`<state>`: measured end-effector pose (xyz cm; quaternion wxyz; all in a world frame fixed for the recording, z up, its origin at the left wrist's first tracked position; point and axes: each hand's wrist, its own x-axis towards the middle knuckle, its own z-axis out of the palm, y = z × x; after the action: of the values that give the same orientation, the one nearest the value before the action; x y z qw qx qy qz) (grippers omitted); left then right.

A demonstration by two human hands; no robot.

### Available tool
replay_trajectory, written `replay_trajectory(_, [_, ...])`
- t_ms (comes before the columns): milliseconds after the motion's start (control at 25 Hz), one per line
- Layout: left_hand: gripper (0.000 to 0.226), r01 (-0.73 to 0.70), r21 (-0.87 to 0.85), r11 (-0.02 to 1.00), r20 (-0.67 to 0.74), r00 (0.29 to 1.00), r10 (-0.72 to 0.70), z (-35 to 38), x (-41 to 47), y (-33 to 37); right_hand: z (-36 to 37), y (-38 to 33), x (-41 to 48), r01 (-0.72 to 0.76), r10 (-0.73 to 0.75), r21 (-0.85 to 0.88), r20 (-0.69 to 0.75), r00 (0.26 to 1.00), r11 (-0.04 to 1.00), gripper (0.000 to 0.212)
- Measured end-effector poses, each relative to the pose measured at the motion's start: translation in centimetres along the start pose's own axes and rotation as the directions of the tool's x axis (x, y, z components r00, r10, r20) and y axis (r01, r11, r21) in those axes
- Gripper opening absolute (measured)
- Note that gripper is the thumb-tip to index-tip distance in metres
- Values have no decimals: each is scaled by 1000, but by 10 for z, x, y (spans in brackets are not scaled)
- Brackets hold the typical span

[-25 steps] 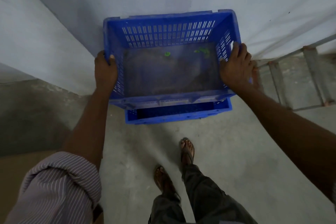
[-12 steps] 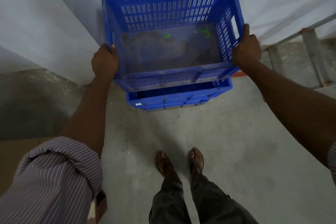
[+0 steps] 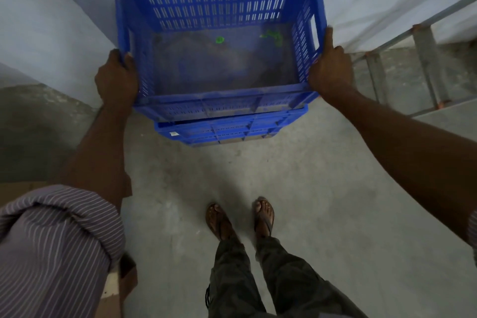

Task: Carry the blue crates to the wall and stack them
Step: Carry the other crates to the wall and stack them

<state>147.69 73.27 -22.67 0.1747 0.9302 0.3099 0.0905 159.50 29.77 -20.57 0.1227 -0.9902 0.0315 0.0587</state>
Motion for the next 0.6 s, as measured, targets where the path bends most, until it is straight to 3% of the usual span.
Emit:
replay_trajectory(120, [43, 34, -37, 999, 29, 999, -33, -6, -14, 2, -2, 3, 0, 28, -28, -67, 1, 1000, 997, 87])
replay_trajectory(600, [45, 15, -60, 998, 10, 1000, -15, -10, -37, -12, -5, 8, 0, 42, -40, -27, 72, 997, 999, 83])
